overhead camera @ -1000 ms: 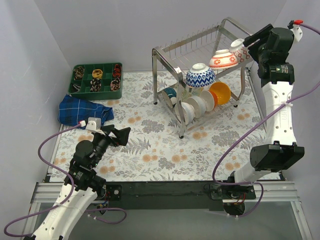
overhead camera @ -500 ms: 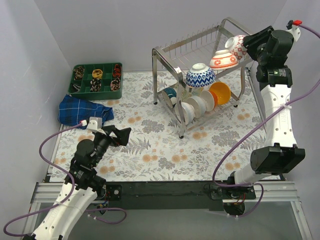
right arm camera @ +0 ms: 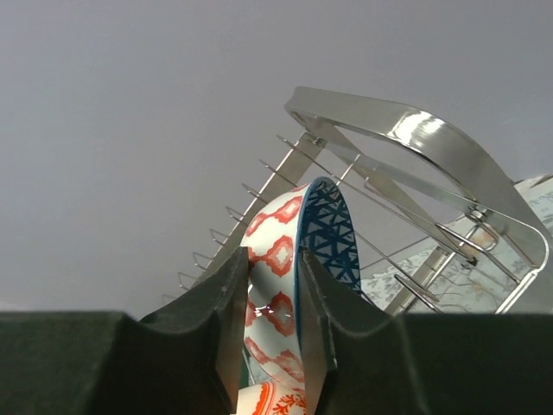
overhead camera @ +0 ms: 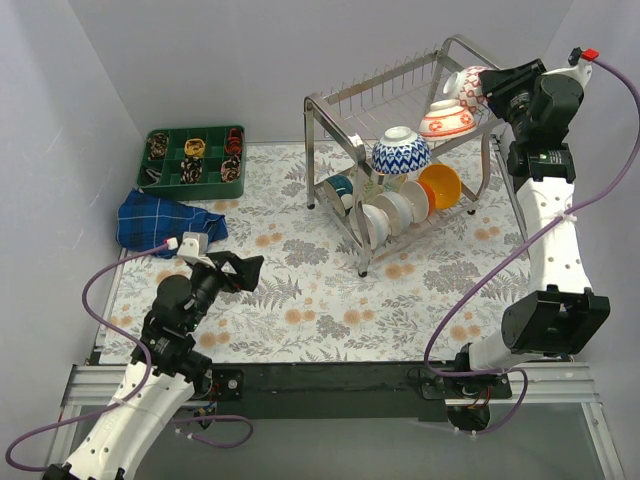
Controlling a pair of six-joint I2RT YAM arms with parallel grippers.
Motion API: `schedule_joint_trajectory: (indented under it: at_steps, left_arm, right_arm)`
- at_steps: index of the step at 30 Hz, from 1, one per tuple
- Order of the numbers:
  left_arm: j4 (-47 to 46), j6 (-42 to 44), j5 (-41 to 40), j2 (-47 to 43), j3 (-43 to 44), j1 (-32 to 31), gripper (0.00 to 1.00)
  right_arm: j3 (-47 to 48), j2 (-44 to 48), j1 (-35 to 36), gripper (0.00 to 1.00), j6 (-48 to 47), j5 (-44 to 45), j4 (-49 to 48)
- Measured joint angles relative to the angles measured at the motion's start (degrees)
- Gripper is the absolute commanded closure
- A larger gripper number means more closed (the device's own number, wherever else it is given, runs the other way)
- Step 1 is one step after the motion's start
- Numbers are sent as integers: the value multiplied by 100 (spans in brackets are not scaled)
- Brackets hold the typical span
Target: Unload the bowls from the dish rack
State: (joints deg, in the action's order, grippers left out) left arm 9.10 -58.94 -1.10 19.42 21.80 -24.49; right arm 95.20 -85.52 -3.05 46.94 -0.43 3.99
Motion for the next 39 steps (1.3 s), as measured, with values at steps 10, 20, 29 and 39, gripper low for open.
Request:
schedule_joint_trajectory:
  at_steps: [10, 20, 29, 39]
  left_arm:
    - [72, 7, 2, 238, 0, 0, 2]
    - [103, 35, 4, 404, 0, -2, 2]
    - [107, 66, 13, 492, 0, 0, 2]
    - [109, 68, 26, 479, 0, -2, 2]
  right_arm:
    - [-326, -28, -57, 97, 431, -708, -837]
    - [-431, -503, -166, 99, 566, -1346, -1915]
    - [-52, -1161, -214, 99, 636, -1845, -2653]
    - [385, -1213, -212, 99, 645, -2382, -3123]
